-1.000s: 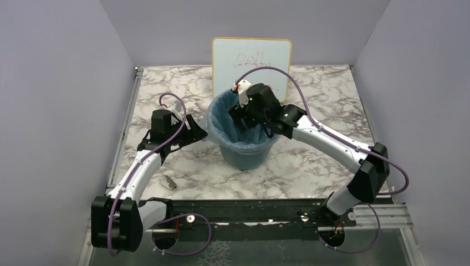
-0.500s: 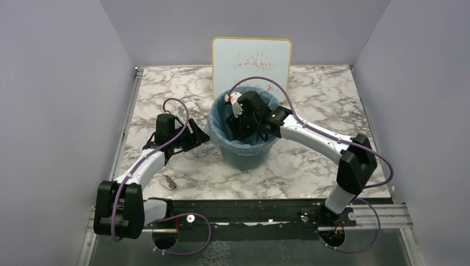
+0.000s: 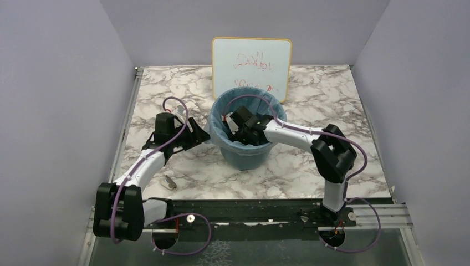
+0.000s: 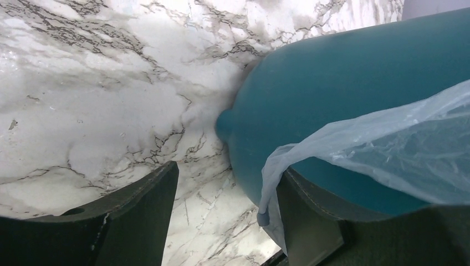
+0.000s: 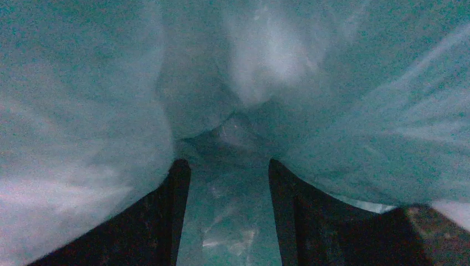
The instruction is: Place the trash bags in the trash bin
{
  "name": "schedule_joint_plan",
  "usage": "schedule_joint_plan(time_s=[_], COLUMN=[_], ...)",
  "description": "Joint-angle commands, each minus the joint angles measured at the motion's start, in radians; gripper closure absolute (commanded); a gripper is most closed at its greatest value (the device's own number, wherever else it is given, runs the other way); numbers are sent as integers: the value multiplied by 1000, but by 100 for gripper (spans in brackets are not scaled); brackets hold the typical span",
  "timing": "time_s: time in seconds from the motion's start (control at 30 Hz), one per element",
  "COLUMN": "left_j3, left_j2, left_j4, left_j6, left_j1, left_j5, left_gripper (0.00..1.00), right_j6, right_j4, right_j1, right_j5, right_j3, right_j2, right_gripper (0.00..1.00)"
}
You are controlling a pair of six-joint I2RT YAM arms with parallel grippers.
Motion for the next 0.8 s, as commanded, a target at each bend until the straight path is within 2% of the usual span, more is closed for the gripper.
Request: schedule_joint_plan(time_s=[0.0,0.27,0.43,0.57,0.77], left_j3=[47,72,83,89,90], left_j2=[-33,-58,-45,-28,-21], left_j4=[15,-1,-17,-11,-12], left_j6=[-2,13,24,22,24], left_j1=[4,3,4,4,4], left_j5=[31,27,28,32,42], left_gripper=[34,33,33,33,33], right_j6=[-4,12,26,12,31], right_j4=[-51,-227,-216,-125,-280], right_j1=[1,1,1,1,1], right_j5=[-6,39,74,49,37], right_j3=[14,150,185,113,191], right_j2=[109,180,80,44,197], right_gripper=[40,40,40,39,40])
